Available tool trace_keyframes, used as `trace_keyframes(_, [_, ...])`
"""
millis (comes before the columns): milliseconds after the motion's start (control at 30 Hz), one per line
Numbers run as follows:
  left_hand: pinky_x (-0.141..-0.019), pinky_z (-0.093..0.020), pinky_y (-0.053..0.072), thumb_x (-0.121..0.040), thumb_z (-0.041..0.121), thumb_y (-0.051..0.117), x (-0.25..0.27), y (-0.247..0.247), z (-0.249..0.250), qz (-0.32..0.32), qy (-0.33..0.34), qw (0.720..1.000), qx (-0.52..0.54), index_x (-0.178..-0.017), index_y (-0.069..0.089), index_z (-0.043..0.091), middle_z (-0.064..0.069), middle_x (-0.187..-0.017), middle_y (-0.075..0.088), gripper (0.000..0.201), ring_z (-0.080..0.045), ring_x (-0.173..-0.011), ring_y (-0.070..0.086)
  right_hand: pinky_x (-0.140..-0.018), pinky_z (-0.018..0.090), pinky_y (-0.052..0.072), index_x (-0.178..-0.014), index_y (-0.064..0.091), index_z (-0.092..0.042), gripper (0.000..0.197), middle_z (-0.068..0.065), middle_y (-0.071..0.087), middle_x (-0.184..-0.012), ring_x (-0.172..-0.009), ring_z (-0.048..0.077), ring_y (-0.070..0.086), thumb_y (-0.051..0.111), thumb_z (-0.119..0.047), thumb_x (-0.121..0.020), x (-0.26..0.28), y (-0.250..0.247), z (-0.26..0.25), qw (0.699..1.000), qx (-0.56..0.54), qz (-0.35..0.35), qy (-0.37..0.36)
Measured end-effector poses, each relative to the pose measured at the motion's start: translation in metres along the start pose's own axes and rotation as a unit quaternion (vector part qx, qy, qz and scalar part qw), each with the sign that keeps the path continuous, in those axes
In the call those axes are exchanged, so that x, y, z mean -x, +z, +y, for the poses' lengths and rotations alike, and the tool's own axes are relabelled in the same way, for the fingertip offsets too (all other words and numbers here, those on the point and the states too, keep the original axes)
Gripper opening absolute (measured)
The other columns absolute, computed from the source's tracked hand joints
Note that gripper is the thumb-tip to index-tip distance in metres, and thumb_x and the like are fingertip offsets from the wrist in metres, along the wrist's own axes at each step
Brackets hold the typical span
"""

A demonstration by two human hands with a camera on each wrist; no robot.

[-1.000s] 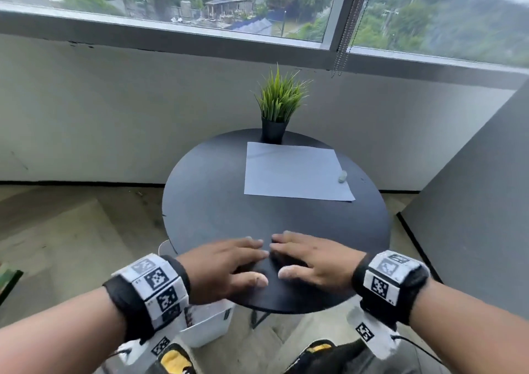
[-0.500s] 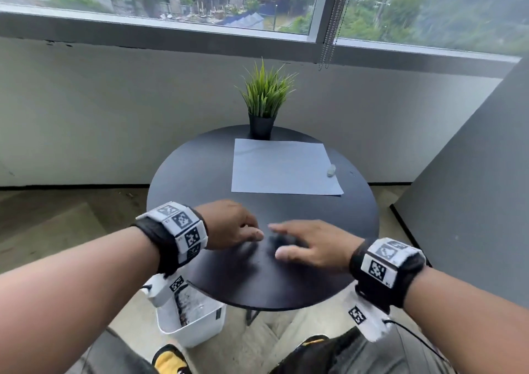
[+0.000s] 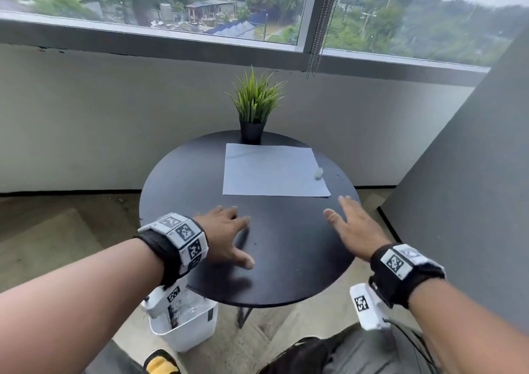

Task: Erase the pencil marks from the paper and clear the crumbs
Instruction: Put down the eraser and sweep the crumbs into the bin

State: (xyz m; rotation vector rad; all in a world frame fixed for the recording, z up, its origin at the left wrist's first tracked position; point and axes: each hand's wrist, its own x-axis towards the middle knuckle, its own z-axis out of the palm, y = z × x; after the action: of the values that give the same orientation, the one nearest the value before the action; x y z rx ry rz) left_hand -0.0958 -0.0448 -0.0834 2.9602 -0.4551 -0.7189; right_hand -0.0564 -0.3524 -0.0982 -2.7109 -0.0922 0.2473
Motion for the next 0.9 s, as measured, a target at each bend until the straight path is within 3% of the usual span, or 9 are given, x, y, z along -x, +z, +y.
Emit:
trace_keyframes(100, [-0.113,-0.056,0.028,-0.05,0.095,0.056,0.012,0.017,-0.003,-0.021,-0.037,0.998,-0.053,-0.152,0.015,0.034,-0.004,-0.161,0.01,0.126,-0.029,-0.147,0.015,-0.121,0.047,0.006,-0.155,0.014,-0.013,0.089,0.007,0.003,-0.164,-0.151,0.022,0.0,0.021,-0.072,-0.09,-0.015,0.01,0.028,0.992,0.083,-0.048,0.076])
trace_keyframes(267, [-0.117,-0.058,0.023,-0.046,0.092,0.061,0.017,0.029,-0.009,-0.017,-0.032,0.998,-0.055,-0.155,-0.007,0.032,-0.002,-0.165,-0.012,0.142,-0.03,-0.151,-0.004,-0.119,0.053,-0.002,-0.156,0.007,-0.018,0.091,0.009,-0.006,-0.164,-0.15,0.027,-0.008,0.011,-0.076,-0.087,0.01,0.046,-0.014,0.989,0.112,-0.026,0.094])
trace_keyframes(433, [-0.119,-0.059,0.018,-0.051,0.093,0.058,0.018,0.03,-0.006,-0.023,-0.035,0.998,-0.042,-0.157,-0.007,0.029,-0.005,-0.165,-0.015,0.139,-0.031,-0.152,-0.008,-0.121,0.043,-0.01,-0.156,-0.004,-0.024,0.099,-0.005,-0.017,-0.162,-0.147,0.011,-0.021,0.001,-0.083,-0.076,0.088,0.087,-0.085,0.978,0.077,-0.117,-0.155])
trace_keyframes(500, [-0.12,-0.055,0.016,-0.048,0.101,0.042,0.02,0.029,-0.007,-0.014,-0.05,0.999,-0.011,-0.158,-0.001,0.026,-0.006,-0.166,-0.012,0.139,-0.028,-0.153,-0.006,-0.122,0.036,-0.004,-0.156,0.0,-0.025,0.092,-0.01,-0.006,-0.162,-0.146,0.0,-0.012,0.018,-0.079,-0.083,0.088,0.078,-0.078,0.98,-0.032,-0.09,-0.172])
trace_keyframes(567, [-0.122,-0.05,0.01,-0.062,0.099,0.034,0.024,0.036,-0.008,0.018,-0.095,0.995,0.038,-0.159,0.001,0.023,-0.007,-0.166,-0.013,0.128,-0.027,-0.153,-0.008,-0.122,0.037,-0.002,-0.156,0.004,-0.022,0.083,-0.007,-0.001,-0.163,-0.148,0.005,-0.007,0.027,-0.069,-0.091,0.073,0.066,-0.053,0.995,-0.076,-0.007,-0.065])
trace_keyframes(667, [-0.123,-0.048,-0.002,-0.091,0.076,0.03,0.034,0.061,0.004,0.069,-0.121,0.986,0.093,-0.16,0.002,0.02,-0.009,-0.165,-0.016,0.093,-0.028,-0.152,-0.015,-0.121,0.045,-0.006,-0.156,0.005,-0.019,0.084,0.003,-0.007,-0.164,-0.15,0.019,-0.011,0.011,-0.07,-0.09,0.076,0.074,-0.048,0.997,0.059,-0.012,0.057])
trace_keyframes(767, [-0.123,-0.038,-0.008,-0.104,0.051,0.031,0.046,0.079,0.019,0.103,-0.011,0.983,0.15,-0.159,0.013,0.025,-0.002,-0.167,-0.006,0.063,-0.015,-0.152,-0.014,-0.119,0.041,-0.014,-0.156,0.003,-0.023,0.087,-0.009,-0.014,-0.16,-0.149,0.013,-0.016,-0.001,-0.072,-0.084,0.105,0.103,-0.084,0.994,0.042,-0.057,-0.084])
trace_keyframes(833, [-0.123,-0.026,-0.001,-0.106,0.039,0.037,0.052,0.081,0.016,0.15,0.066,0.958,0.235,-0.156,0.024,0.031,0.01,-0.166,0.011,0.053,0.003,-0.148,-0.003,-0.121,0.029,-0.005,-0.156,0.01,-0.024,0.071,-0.015,-0.004,-0.159,-0.148,0.001,-0.004,0.022,-0.061,-0.095,0.114,0.095,-0.098,0.981,-0.08,-0.077,-0.158])
trace_keyframes(900, [-0.124,-0.027,0.005,-0.103,0.042,0.043,0.054,0.077,0.0,0.215,0.045,0.936,0.276,-0.155,0.029,0.032,0.013,-0.165,0.015,0.055,0.003,-0.149,0.002,-0.118,0.016,0.004,-0.155,0.016,-0.023,0.064,-0.013,0.011,-0.161,-0.146,-0.004,0.008,0.038,-0.047,-0.1,0.103,0.075,-0.098,0.972,-0.165,-0.054,-0.16])
